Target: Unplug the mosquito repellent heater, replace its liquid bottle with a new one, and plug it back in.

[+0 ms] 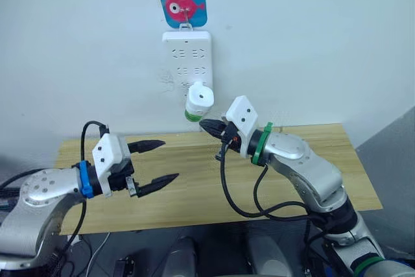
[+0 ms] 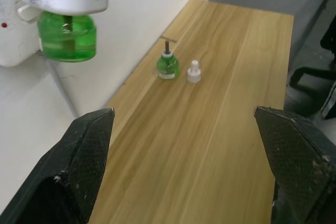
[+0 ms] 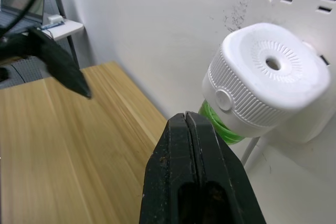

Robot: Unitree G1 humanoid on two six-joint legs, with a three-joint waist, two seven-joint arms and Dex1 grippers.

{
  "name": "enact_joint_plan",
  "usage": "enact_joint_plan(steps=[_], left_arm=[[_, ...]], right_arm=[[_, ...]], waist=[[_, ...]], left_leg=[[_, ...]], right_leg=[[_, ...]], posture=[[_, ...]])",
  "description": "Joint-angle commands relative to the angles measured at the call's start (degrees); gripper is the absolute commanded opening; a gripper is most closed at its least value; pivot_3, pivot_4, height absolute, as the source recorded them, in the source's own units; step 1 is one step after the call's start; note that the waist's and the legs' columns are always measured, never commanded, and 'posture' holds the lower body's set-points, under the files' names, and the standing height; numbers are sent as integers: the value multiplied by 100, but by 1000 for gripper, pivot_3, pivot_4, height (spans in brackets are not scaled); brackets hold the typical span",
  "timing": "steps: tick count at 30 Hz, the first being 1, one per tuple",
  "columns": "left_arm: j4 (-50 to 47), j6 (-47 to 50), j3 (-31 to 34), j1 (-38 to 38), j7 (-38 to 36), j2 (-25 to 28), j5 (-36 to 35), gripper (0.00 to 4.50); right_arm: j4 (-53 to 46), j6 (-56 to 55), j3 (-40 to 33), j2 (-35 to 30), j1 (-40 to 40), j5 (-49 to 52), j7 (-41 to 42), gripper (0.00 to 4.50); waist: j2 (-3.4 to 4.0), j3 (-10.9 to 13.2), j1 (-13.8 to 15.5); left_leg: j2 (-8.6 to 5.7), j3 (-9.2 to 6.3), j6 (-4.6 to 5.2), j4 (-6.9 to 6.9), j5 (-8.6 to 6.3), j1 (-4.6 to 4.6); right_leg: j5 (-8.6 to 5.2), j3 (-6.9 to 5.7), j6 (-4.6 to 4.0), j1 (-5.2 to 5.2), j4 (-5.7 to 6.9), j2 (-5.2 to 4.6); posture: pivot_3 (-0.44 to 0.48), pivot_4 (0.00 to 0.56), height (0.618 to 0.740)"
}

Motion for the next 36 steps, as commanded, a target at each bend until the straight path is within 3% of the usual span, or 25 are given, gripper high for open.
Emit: enact_joint_plan(steps=[1, 26, 36], left_arm=[[-306, -57, 116, -10, 123, -11, -115, 4500], [-324, -59, -110, -238, 149, -32, -170, 4500], [-296, -46, -196, -306, 155, -52, -173, 4500]], right_arm=[[62, -250, 12, 182, -190, -171, -78, 16], [566, -268, -313, 422, -386, -645, -409, 16], [565, 88, -780, 618, -488, -582, -692, 16]], waist=[[0, 0, 18], [-2, -1, 103], [-2, -1, 105]], left_leg=[[0, 0, 0, 0, 0, 1], [-1, 2, -2, 4, 1, 8], [-1, -1, -20, 7, 12, 17]], right_leg=[[0, 0, 0, 0, 3, 1], [0, 1, -1, 0, 21, 3], [-2, 1, -4, -1, 51, 6]], posture=[[-47, 161, 734], [-53, 162, 734], [-60, 162, 734]])
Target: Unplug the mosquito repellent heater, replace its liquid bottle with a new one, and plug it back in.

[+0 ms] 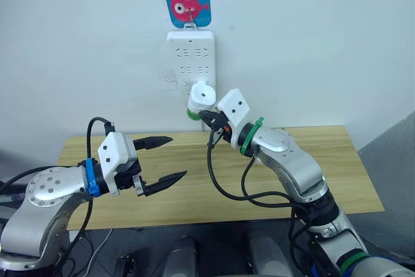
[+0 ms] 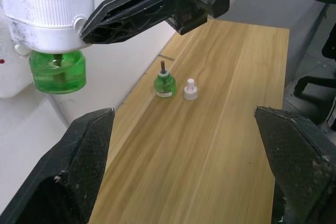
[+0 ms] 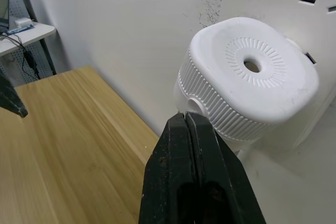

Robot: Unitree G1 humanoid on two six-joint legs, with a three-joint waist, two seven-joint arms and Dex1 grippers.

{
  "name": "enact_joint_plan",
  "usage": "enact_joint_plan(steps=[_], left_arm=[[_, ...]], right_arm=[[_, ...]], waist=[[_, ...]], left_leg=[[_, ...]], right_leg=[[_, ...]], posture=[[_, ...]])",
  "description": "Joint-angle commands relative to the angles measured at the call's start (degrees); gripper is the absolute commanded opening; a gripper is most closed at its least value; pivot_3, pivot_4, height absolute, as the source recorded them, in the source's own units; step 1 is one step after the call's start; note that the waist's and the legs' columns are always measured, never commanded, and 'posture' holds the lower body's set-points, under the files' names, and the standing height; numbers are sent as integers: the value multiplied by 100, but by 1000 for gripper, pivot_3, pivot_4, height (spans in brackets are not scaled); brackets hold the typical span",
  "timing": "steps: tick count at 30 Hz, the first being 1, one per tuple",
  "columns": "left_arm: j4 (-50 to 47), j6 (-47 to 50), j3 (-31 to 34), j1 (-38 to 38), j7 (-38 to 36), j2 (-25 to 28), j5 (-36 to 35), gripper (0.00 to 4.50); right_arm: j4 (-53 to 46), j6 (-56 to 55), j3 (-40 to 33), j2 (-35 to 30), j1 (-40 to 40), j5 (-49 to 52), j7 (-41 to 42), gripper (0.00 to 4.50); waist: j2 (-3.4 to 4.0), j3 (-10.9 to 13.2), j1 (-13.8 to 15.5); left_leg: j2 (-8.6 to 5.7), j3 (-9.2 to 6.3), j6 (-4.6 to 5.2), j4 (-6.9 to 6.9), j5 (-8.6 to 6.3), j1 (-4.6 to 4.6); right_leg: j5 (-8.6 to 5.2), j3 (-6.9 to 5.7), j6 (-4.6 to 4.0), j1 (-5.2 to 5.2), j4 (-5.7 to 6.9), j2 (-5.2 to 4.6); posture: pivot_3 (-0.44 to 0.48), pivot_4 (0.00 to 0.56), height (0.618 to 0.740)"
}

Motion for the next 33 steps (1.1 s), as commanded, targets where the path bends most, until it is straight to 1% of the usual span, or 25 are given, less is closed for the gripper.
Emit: enact_joint_plan(steps=[1, 5, 13, 22, 26, 28, 33], left_arm=[[-152, -46, -9, -51, 15, -18, -136, 4500], [-130, -57, -53, -89, 25, -29, -126, 4500], [-115, -55, -125, -132, 19, -58, -112, 4500], [-81, -77, -175, -173, 14, -84, -90, 4500], [-73, -87, -205, -186, 23, -104, -73, 4500], [-68, -91, -214, -195, 24, -117, -67, 4500], [-46, -121, -245, -189, 16, -138, -37, 4500]], right_arm=[[-89, 53, -576, 18, -280, -75, -367, 16], [-33, 150, -753, 92, -322, -21, -428, 16], [-30, 600, -1320, 429, -476, 402, -652, 16], [55, 760, -1491, 464, -481, 622, -850, 16], [137, 828, -1730, 650, -509, 844, -1016, 16], [89, 876, -1701, 611, -515, 905, -968, 16], [-224, 990, -1357, 382, -449, 1076, -614, 16]], waist=[[0, 0, 8], [-1, -1, 22], [-2, -1, 23], [-2, -1, 28], [-2, -1, 28], [-3, -1, 29], [-3, -2, 35]], left_leg=[[0, 0, -5, 0, 3, 2], [0, -4, -12, 1, 8, 2], [2, -8, -12, 2, 15, 5], [1, -12, -10, 2, 23, 5], [2, -13, -9, 1, 25, 5], [2, -13, -11, 1, 29, 5], [1, -14, -11, 1, 36, 5]], right_leg=[[0, 0, -1, 0, 3, 0], [4, -3, -7, 1, 6, 1], [10, -6, -16, 1, 14, 6], [14, -9, -21, 1, 16, 6], [15, -10, -23, 1, 16, 7], [19, -10, -27, 1, 16, 8], [21, -10, -28, 2, 16, 8]], posture=[[-60, 162, 734], [-61, 162, 734], [-66, 162, 734], [-67, 161, 734], [-68, 159, 734], [-71, 157, 734], [-75, 155, 734]])
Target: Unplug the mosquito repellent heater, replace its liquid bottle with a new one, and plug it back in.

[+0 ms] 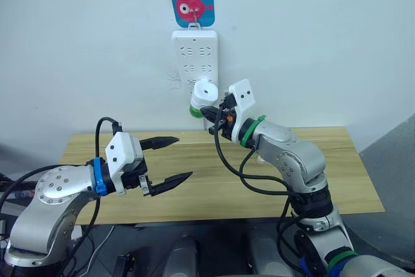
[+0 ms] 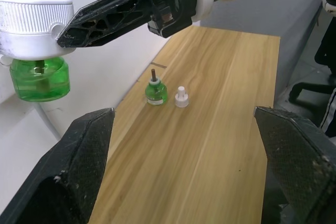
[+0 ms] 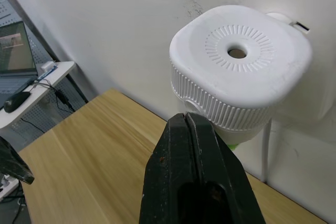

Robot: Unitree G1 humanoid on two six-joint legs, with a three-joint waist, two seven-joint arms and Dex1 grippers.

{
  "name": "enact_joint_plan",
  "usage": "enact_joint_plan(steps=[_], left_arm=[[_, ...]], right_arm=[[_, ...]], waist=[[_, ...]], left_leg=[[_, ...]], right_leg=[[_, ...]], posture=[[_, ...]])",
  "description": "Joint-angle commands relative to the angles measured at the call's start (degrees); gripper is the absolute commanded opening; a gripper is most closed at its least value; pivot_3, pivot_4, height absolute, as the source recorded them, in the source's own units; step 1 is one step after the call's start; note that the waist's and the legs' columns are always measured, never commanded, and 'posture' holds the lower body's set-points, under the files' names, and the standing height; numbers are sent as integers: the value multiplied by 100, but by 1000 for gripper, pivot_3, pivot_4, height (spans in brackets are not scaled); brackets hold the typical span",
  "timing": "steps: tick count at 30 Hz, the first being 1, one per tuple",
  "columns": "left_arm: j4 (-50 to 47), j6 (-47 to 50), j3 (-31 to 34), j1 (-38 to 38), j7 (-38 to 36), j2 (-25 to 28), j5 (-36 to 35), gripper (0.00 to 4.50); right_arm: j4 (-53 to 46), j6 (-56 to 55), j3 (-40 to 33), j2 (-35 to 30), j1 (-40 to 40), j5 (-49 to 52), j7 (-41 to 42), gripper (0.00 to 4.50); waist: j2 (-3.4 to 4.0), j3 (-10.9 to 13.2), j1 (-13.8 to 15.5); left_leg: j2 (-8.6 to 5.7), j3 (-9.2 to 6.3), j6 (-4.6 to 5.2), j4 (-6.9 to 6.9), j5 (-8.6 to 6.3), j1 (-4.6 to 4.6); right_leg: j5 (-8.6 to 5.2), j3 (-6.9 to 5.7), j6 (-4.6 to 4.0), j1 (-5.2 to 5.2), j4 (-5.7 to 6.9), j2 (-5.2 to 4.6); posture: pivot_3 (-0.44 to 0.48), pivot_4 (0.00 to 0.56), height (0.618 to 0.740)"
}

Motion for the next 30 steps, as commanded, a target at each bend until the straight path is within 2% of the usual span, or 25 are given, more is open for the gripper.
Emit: enact_joint_plan(steps=[1, 11, 15, 24, 30], left_arm=[[-73, -115, 21, -29, 16, -13, -50, 4500], [-39, -150, 6, -50, 16, -12, -33, 4500], [-35, -159, 0, -57, 18, -17, -32, 4500], [-34, -160, -8, -56, 40, -30, -24, 4500], [363, -259, 198, -32, 60, -3, 60, 4500]], right_arm=[[-335, -195, -357, -144, -224, -47, -168, 16], [-789, -126, 299, -783, -128, 33, 404, 16], [-696, -268, 317, -804, -150, -91, 296, 16], [-976, -108, 488, -1007, -80, 57, 619, 16], [-1742, -237, 263, -1798, 253, 423, 1336, 16]], waist=[[0, 0, -1], [-2, -1, -17], [-2, -1, -37], [-3, -2, -38], [-12, -15, -25]], left_leg=[[0, 0, 0, 0, 0, 0], [3, 4, 1, -15, -1, -4], [5, 8, 2, -29, -1, -4], [6, 9, 2, -33, -1, -4], [5, 9, 2, -37, -1, -5]], right_leg=[[0, 0, 0, 0, 0, 0], [-1, 0, 0, -3, -16, -1], [-2, 1, -2, -8, -24, 0], [-2, 1, -2, -9, -27, 0], [-2, 0, -2, -8, -34, -2]], posture=[[-75, 155, 734], [-77, 153, 734], [-78, 152, 734], [-77, 152, 734], [-72, 127, 734]])
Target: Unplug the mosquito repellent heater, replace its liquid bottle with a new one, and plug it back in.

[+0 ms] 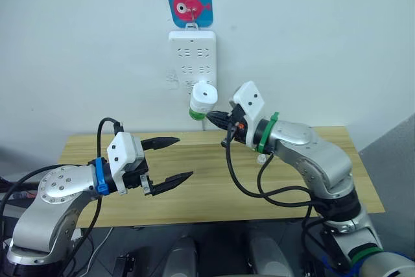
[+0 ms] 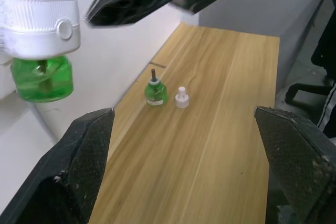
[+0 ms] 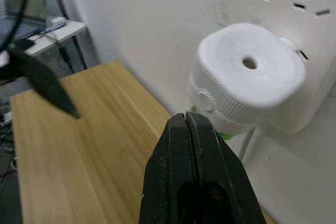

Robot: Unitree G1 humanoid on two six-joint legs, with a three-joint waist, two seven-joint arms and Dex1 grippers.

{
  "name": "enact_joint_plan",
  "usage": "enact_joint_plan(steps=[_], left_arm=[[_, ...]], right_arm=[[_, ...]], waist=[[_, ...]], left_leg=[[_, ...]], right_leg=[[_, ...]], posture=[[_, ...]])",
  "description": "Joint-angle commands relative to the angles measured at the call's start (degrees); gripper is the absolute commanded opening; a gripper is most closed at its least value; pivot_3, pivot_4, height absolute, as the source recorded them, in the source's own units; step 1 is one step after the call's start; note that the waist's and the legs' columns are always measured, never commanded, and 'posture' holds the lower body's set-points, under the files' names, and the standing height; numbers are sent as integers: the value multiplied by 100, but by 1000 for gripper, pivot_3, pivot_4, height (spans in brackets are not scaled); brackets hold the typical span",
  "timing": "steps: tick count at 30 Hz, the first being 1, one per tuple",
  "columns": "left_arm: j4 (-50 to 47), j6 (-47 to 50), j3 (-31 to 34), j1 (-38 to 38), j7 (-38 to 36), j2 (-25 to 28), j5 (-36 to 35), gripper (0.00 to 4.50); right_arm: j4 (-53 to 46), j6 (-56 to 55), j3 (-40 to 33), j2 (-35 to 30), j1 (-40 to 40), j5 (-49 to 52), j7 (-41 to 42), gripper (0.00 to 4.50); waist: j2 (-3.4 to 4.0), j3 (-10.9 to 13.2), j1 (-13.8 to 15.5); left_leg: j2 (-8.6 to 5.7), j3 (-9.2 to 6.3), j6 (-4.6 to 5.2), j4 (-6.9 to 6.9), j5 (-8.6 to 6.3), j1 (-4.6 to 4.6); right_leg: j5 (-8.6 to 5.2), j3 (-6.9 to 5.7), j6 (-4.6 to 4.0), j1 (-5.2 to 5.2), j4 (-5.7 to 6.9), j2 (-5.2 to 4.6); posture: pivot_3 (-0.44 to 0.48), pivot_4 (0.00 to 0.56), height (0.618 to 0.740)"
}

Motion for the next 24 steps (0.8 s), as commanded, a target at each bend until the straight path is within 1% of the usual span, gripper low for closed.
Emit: enact_joint_plan(steps=[1, 3, 6, 10, 11, 13, 15, 17, 20, 24], left_arm=[[300, -337, 277, -1, -14, 56, 149, 4500], [676, -640, 358, -31, -53, 174, 427, 4500], [1205, -1128, 373, -32, -442, 467, 727, 4500], [1739, -1511, 382, -175, -609, 696, 950, 4500], [1875, -1589, 369, -221, -600, 781, 1087, 4500], [2016, -1238, 249, -219, -630, 1093, 1291, 4500], [2054, -1226, 207, -182, -625, 1259, 1439, 4500], [2059, -1327, 246, -120, -530, 1327, 1604, 4500], [2043, -1272, 266, -61, -466, 1361, 1727, 4500], [1998, -1163, 346, -42, -636, 1311, 1499, 4500]], right_arm=[[-614, -329, -299, -499, 295, 179, 459, 16], [-707, -665, -474, -1032, 567, 42, 729, 16], [-637, -1089, -882, -1740, 894, 72, 1187, 598], [-291, -1739, -1383, -2781, 1298, 7, 2051, 1959], [-157, -1937, -1524, -3084, 1424, -44, 2302, 2358], [131, -2292, -1799, -3593, 1656, -138, 2711, 3126], [383, -2668, -1922, -4088, 1927, -289, 3101, 3869], [696, -3185, -2055, -4354, 2169, -485, 3307, 4469], [1045, -3630, -2223, -4488, 2359, -570, 3488, 4469], [1372, -4002, -2298, -4524, 2398, -627, 3624, 4469]], waist=[[-7, -11, 5], [-10, -19, 17], [-17, -41, 20], [-17, -105, 19], [-22, -142, 20], [-26, -178, 22], [-19, -201, 16], [-19, -242, 14], [-19, -292, -2], [-17, -330, -5]], left_leg=[[0, 0, 0, -3, 0, 0], [0, 1, 0, -5, 0, 0], [0, 4, 0, -10, 0, 1], [0, 10, -1, -25, 0, 1], [1, 10, -1, -33, 1, 1], [2, 10, -1, -47, 1, 2], [2, 12, 0, -50, 0, 2], [0, 20, 0, -52, 0, 2], [3, 21, 0, -54, 0, 4], [4, 23, 0, -52, 0, 14]], right_leg=[[0, 0, 0, 0, -2, 0], [0, -1, 0, 1, -8, -1], [0, -2, 0, 3, -16, 0], [0, 0, 0, 3, -31, -2], [0, -1, 0, 3, -38, -2], [0, -4, 0, 5, -53, -2], [1, -3, 1, 8, -65, -2], [1, 2, 2, 8, -68, -6], [1, 1, 2, 9, -69, -5], [1, 3, 2, 17, -66, -4]], posture=[[-70, 122, 734], [-67, 112, 734], [-66, 104, 734], [-65, 86, 734], [-67, 82, 734], [-65, 77, 734], [-65, 74, 734], [-65, 71, 734], [-62, 68, 734], [-57, 62, 734]])
